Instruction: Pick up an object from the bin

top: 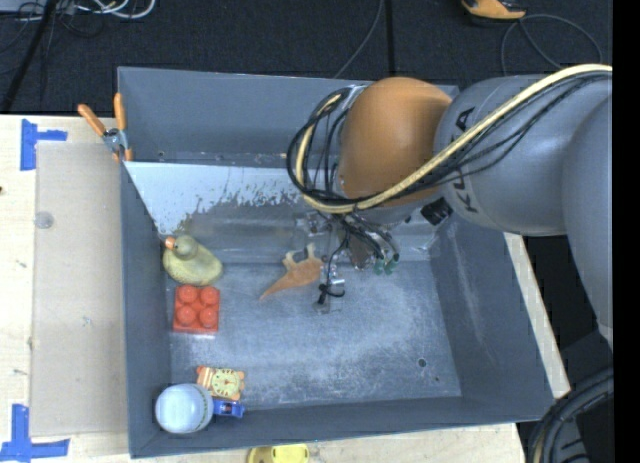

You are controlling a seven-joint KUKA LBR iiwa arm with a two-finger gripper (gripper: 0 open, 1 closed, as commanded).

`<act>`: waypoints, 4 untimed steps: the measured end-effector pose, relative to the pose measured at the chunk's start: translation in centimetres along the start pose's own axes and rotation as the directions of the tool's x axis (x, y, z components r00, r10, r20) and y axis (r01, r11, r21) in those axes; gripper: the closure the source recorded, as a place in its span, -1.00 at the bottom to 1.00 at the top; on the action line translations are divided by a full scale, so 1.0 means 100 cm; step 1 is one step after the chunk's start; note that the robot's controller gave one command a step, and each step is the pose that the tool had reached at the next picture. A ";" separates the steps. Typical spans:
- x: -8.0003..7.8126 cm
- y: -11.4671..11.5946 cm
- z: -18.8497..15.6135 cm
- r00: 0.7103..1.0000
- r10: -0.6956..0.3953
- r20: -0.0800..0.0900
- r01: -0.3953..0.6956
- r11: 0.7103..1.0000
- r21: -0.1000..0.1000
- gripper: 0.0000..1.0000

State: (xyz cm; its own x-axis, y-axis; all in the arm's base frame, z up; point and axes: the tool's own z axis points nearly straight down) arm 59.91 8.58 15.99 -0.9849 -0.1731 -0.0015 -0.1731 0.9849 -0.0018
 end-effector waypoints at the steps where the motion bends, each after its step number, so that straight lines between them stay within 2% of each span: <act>1: -0.005 0.014 0.030 1.000 0.021 -0.005 -0.021 1.000 -0.005 -1.00; 2: -0.008 -0.010 0.038 1.000 -0.003 -0.001 0.003 1.000 -0.002 -1.00; 3: -0.005 -0.012 0.045 1.000 0.015 -0.003 -0.015 1.000 -0.002 -1.00; 4: -0.005 -0.015 0.064 0.995 0.104 0.000 -0.104 0.995 -0.002 1.00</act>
Offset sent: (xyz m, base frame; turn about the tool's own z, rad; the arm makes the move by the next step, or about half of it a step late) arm 0.0121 -0.0157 -0.0406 -0.0105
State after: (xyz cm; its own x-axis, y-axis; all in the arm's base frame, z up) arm 60.70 7.17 9.60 -0.9976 -0.0693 -0.0014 -0.0693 0.9976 0.0007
